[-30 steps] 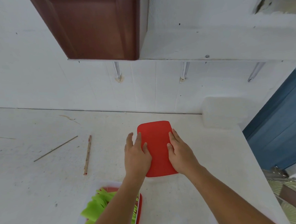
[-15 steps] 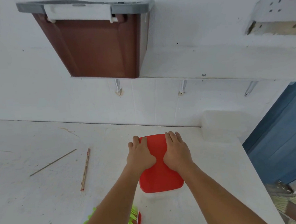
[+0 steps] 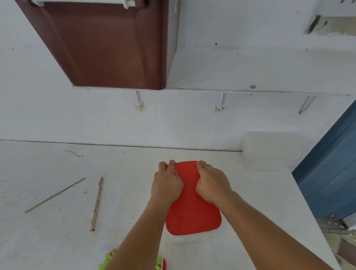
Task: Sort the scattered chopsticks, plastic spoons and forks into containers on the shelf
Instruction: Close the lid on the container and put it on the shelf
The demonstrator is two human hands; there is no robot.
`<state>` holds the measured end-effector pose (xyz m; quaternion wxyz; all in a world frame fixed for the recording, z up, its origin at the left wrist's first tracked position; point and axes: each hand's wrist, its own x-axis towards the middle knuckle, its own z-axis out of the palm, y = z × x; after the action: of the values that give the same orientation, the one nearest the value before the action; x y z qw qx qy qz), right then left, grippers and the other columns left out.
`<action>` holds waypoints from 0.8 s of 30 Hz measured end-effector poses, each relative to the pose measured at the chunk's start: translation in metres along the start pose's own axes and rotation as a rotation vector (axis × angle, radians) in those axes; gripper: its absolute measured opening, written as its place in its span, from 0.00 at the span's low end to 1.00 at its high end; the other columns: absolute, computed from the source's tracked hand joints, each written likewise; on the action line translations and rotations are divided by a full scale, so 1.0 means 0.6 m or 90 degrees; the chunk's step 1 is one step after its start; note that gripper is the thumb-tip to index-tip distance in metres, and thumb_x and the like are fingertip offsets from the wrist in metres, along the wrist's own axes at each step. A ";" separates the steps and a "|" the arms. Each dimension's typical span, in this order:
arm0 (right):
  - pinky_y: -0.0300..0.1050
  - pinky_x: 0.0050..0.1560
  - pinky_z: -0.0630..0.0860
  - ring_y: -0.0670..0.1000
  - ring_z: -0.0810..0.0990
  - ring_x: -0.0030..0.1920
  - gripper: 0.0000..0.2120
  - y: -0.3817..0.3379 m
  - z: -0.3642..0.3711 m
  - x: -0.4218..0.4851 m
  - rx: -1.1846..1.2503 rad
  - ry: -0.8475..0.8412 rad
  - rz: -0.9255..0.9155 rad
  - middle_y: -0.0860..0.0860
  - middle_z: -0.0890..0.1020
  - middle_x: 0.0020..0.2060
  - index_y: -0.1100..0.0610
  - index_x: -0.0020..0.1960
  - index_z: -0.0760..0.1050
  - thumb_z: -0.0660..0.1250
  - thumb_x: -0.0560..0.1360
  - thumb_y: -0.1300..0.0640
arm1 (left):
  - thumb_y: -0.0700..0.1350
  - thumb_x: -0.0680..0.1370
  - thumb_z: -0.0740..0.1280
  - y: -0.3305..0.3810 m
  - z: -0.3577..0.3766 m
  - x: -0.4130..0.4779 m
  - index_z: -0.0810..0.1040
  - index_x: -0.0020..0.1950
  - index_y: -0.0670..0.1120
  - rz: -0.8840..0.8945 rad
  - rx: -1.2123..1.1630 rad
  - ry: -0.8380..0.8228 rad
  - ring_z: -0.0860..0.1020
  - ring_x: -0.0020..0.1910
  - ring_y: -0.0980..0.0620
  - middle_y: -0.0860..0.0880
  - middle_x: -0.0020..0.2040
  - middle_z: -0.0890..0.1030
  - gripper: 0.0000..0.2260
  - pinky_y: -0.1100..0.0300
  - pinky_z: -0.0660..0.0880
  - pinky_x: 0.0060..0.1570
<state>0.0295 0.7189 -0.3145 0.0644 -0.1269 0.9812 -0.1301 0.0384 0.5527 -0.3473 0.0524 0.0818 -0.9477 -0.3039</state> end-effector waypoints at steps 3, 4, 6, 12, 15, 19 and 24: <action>0.48 0.78 0.62 0.52 0.59 0.81 0.33 -0.005 0.008 -0.007 0.042 0.004 0.024 0.52 0.52 0.84 0.57 0.84 0.48 0.54 0.81 0.60 | 0.47 0.86 0.55 -0.004 0.002 -0.004 0.68 0.78 0.50 -0.009 -0.050 0.014 0.77 0.61 0.42 0.46 0.72 0.69 0.20 0.48 0.76 0.60; 0.48 0.78 0.62 0.51 0.58 0.81 0.33 -0.005 0.011 -0.007 0.054 0.010 0.025 0.51 0.52 0.84 0.56 0.84 0.48 0.54 0.81 0.60 | 0.48 0.86 0.56 -0.003 0.001 -0.007 0.68 0.79 0.49 -0.014 -0.071 0.026 0.77 0.63 0.44 0.47 0.73 0.69 0.20 0.49 0.76 0.62; 0.48 0.77 0.64 0.50 0.59 0.81 0.32 0.000 0.018 -0.007 0.082 0.040 0.028 0.50 0.57 0.83 0.56 0.84 0.53 0.55 0.81 0.59 | 0.49 0.86 0.57 0.001 -0.005 -0.011 0.69 0.79 0.48 -0.029 -0.100 0.055 0.76 0.66 0.46 0.48 0.74 0.70 0.21 0.52 0.74 0.64; 0.48 0.45 0.79 0.53 0.80 0.48 0.16 -0.001 0.015 -0.040 0.160 0.255 0.067 0.49 0.79 0.47 0.59 0.57 0.83 0.62 0.72 0.62 | 0.55 0.83 0.63 0.007 -0.057 -0.060 0.72 0.74 0.47 -0.138 -0.154 0.085 0.78 0.63 0.47 0.47 0.68 0.77 0.22 0.53 0.75 0.60; 0.42 0.50 0.77 0.47 0.80 0.49 0.20 -0.003 0.015 -0.100 0.288 0.235 0.121 0.46 0.79 0.53 0.55 0.66 0.79 0.63 0.75 0.62 | 0.57 0.80 0.67 0.002 -0.095 -0.140 0.75 0.68 0.49 -0.140 -0.100 0.003 0.81 0.52 0.52 0.53 0.53 0.83 0.20 0.58 0.75 0.50; 0.39 0.43 0.77 0.45 0.82 0.42 0.15 -0.001 0.020 -0.188 0.445 0.168 0.223 0.44 0.82 0.45 0.50 0.64 0.77 0.68 0.78 0.56 | 0.58 0.78 0.71 0.001 -0.123 -0.234 0.74 0.61 0.53 -0.175 -0.132 -0.050 0.83 0.40 0.56 0.57 0.42 0.83 0.17 0.58 0.79 0.47; 0.49 0.34 0.84 0.52 0.83 0.31 0.04 0.006 0.018 -0.214 0.560 0.122 0.312 0.51 0.84 0.34 0.53 0.52 0.84 0.71 0.79 0.57 | 0.54 0.77 0.74 -0.005 -0.112 -0.258 0.78 0.54 0.52 -0.214 -0.161 -0.043 0.84 0.36 0.54 0.53 0.38 0.84 0.11 0.55 0.82 0.45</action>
<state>0.1538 0.7538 -0.3138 0.0499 0.1585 0.8361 -0.5229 0.2007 0.5409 -0.3025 -0.0206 0.2214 -0.8763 -0.4273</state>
